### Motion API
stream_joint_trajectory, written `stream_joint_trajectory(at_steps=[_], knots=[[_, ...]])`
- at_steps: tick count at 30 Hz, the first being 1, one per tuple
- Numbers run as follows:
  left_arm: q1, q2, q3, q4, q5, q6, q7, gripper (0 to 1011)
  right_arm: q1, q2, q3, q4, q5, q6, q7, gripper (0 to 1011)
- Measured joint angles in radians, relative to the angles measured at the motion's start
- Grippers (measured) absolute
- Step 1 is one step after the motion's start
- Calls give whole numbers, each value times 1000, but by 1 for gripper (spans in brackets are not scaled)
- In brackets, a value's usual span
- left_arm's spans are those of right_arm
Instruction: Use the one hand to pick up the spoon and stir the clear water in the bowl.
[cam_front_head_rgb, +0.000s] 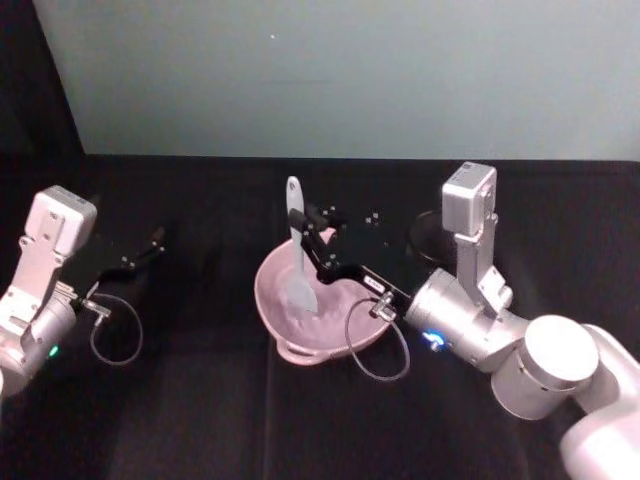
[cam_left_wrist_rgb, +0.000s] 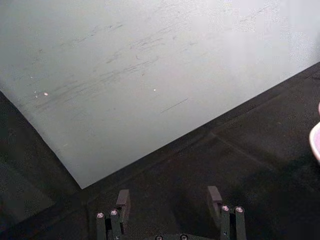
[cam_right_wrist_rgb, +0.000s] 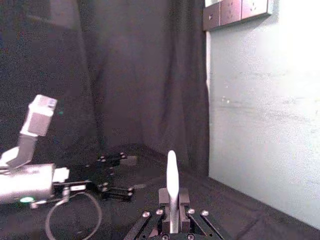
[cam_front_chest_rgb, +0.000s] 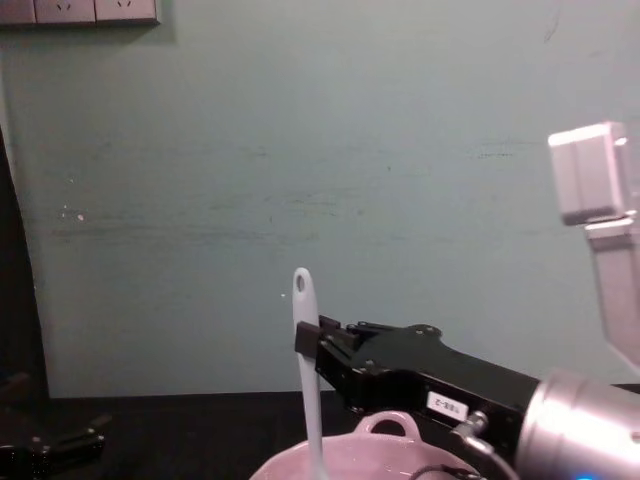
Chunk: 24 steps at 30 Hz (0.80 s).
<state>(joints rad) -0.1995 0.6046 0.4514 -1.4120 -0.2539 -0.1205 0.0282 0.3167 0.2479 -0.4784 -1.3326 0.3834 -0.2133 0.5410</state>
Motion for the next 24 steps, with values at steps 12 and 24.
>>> stream_joint_trajectory(at_steps=[12,24], knots=[[0,0,0,0,0,0,0,1011,80,-62,42,143,-51,-90,-65,111],[0,0,0,0,0,0,0,1011,15,16,95,31,-49,-50,-49,111]])
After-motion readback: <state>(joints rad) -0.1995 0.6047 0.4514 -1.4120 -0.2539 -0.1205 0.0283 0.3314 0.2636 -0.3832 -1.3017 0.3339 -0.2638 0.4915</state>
